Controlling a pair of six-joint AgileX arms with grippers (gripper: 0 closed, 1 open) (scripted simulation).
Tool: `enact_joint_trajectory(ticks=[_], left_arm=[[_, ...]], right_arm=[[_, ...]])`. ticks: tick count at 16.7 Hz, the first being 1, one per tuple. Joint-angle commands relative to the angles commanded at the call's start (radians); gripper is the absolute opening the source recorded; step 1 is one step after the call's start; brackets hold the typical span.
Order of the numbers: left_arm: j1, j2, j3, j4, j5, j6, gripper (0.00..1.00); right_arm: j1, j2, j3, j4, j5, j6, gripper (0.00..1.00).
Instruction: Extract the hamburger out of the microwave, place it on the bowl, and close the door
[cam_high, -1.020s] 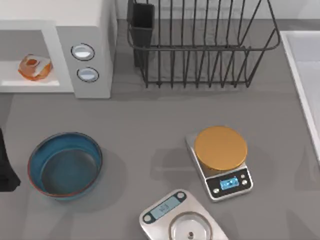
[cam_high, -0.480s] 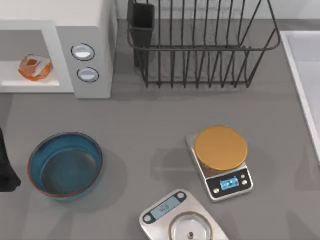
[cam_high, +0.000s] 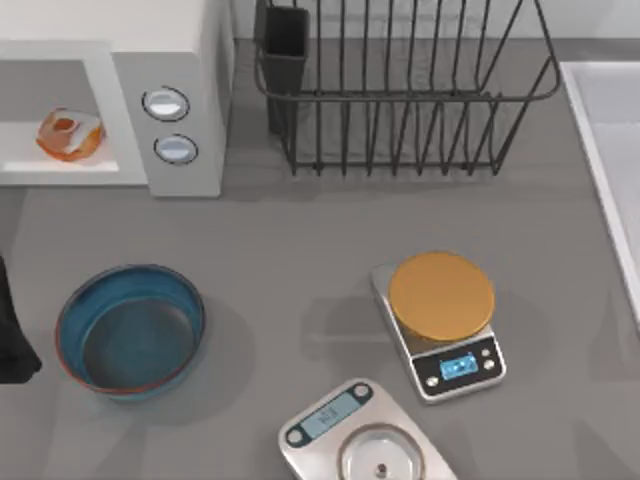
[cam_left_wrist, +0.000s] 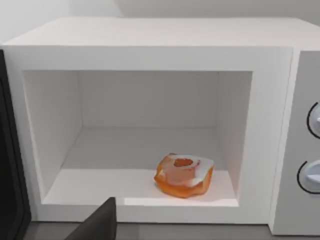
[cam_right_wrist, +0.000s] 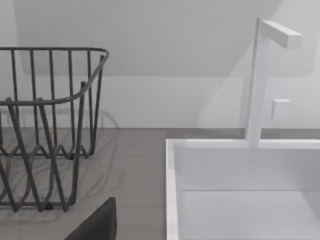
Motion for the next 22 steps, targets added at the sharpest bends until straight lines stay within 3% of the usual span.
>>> enact_joint_trajectory(ticks=[4, 9, 22], left_arm=[[0.0, 0.058, 0.022, 0.027, 0.001, 0.001, 1.0], [0.001, 0.338, 0.13, 0.161, 0.006, 0.004, 1.0], [0.006, 1.611, 0.616, 0.767, 0.035, 0.015, 1.0]], right_arm=[[0.0, 0.0, 0.0, 0.0, 0.0, 0.0, 1.0], [0.0, 0.0, 0.0, 0.0, 0.0, 0.0, 1.0], [0.0, 0.0, 0.0, 0.0, 0.0, 0.0, 1.0]])
